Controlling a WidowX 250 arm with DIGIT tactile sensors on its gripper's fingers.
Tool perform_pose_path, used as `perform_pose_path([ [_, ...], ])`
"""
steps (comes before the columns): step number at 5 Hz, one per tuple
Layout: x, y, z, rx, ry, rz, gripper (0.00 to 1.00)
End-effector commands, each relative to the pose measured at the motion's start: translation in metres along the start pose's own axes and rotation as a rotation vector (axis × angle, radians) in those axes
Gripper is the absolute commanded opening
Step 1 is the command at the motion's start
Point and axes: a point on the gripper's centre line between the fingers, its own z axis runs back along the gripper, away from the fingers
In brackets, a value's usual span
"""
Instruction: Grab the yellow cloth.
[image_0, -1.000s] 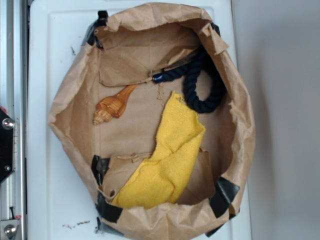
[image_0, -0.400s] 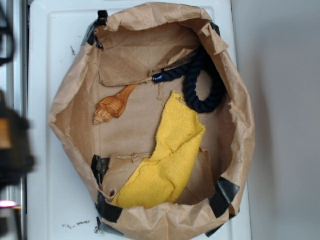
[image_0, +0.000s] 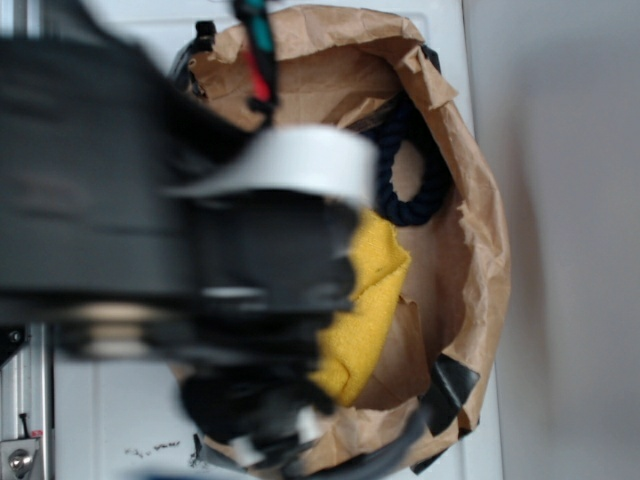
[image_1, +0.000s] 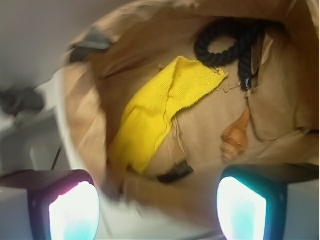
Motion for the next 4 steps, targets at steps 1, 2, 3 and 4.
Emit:
perform_pose_path([
  [1,0.004,0.005,0.012,-0.008,-0.038,0.011,1.0],
  [2,0.004,0.005,0.012,-0.008,-0.038,0.011,1.0],
  [3,0.004,0.005,0.012,-0.008,-0.038,0.011,1.0],
  [4,0.018,0.003,-0.028,0.038,-0.105,0.016,1.0],
])
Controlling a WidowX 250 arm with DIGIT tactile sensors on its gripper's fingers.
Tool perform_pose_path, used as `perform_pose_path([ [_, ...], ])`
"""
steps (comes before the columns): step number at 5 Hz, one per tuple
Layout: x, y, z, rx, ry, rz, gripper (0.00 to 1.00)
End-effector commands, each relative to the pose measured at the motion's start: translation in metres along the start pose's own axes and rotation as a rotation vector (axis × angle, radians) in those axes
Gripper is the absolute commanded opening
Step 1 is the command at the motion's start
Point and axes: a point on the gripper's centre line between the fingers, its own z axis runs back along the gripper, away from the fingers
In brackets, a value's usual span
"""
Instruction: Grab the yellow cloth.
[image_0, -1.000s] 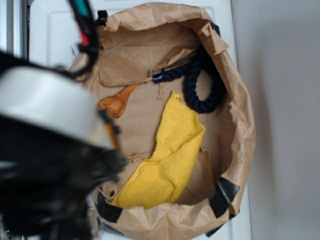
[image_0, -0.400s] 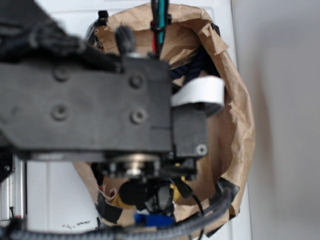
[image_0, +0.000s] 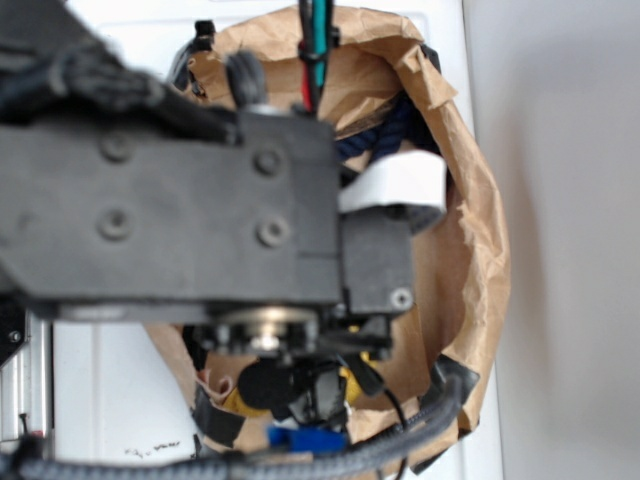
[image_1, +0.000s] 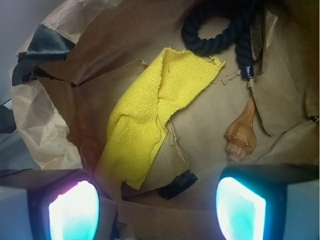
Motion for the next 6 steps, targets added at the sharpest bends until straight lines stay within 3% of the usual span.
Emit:
perform_pose_path([
  [1,0.026,0.006,-0.056,0.006,-0.114,-0.015,1.0],
  [2,0.024,0.005,-0.079,0.015,-0.118,-0.058,1.0],
  [3,0.022,-0.005,-0.1,-0.115,-0.129,-0.197,1.0],
  [4,0.023,-0.017,-0.125,-0.141,-0.166,-0.245,1.0],
  [5,0.026,-0.024,-0.14,-0.107,-0.162,-0.265,1.0],
  [6,0.027,-0.025,-0.142,-0.093,-0.131,-0.251,0.0],
])
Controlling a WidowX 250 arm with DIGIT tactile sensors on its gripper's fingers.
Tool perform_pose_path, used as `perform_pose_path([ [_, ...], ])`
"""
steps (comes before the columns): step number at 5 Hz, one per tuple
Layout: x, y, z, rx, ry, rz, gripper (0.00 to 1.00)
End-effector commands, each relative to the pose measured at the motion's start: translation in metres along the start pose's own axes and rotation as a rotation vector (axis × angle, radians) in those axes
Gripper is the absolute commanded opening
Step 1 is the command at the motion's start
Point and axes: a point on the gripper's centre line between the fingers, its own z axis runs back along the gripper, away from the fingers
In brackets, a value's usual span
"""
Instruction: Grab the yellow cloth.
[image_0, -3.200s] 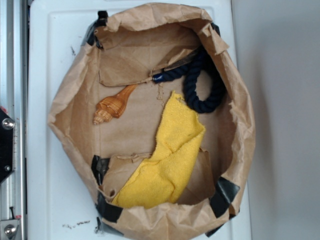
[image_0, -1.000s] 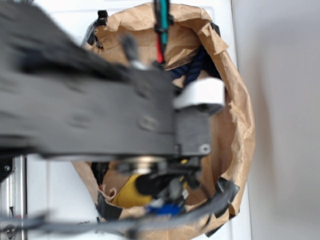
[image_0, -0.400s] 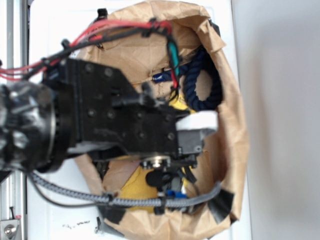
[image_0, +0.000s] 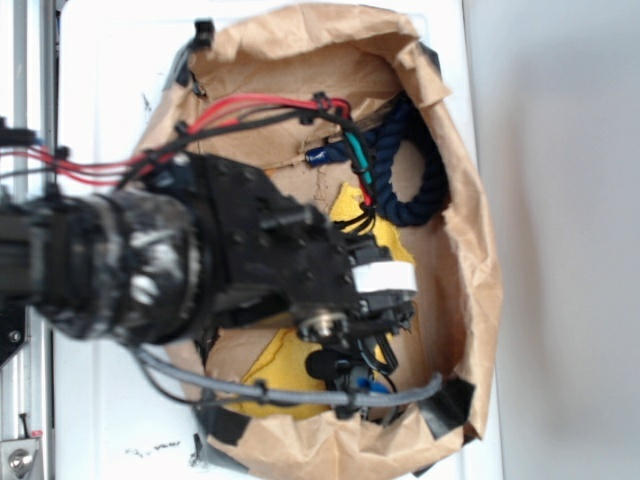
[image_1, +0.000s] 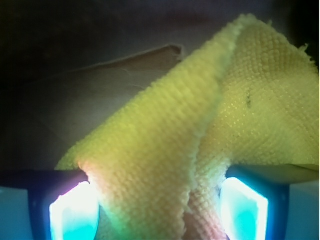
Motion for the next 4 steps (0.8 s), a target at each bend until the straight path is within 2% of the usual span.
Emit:
perform_pose_path([
  [1,0.017,0.001,0.014,0.001,-0.018,0.006,0.0],
  [2,0.018,0.007,0.031,0.001,-0.047,0.042,0.0],
  [3,0.009,0.019,0.064,-0.022,-0.079,0.087,0.0],
  [4,-0.005,0.038,0.107,-0.037,-0.085,0.142,0.0],
])
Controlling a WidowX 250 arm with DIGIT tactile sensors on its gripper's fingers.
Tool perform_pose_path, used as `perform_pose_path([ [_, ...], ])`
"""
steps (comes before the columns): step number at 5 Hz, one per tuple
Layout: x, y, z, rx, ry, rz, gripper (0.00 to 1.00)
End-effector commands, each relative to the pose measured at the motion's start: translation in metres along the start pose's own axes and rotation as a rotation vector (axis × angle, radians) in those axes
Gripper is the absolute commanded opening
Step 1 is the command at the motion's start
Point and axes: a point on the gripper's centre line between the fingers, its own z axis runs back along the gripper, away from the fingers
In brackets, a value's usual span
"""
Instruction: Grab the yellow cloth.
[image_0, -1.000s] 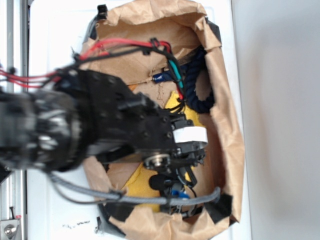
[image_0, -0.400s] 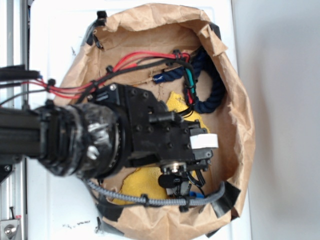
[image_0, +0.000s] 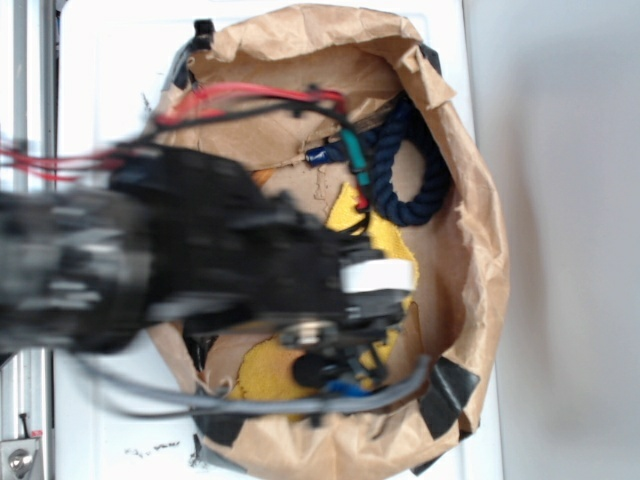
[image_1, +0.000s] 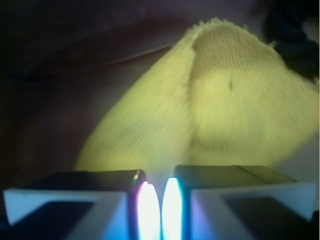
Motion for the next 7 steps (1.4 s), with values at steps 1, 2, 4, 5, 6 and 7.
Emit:
perform_pose_path([
  [1,-0.001,0.035,0.081,-0.017,-0.046,0.092,0.0],
  [2,0.006,0.029,0.066,0.026,-0.016,0.078,1.0],
  [4,0.026,0.004,0.016,0.025,-0.089,0.063,1.0],
  [5,0.036,0.003,0.008,-0.006,-0.154,0.063,1.0],
  [6,0.046,0.009,0.005,-0.003,-0.204,0.083,1.0],
  [7,0.058,0.016,-0.014,0.028,-0.174,0.096,1.0],
])
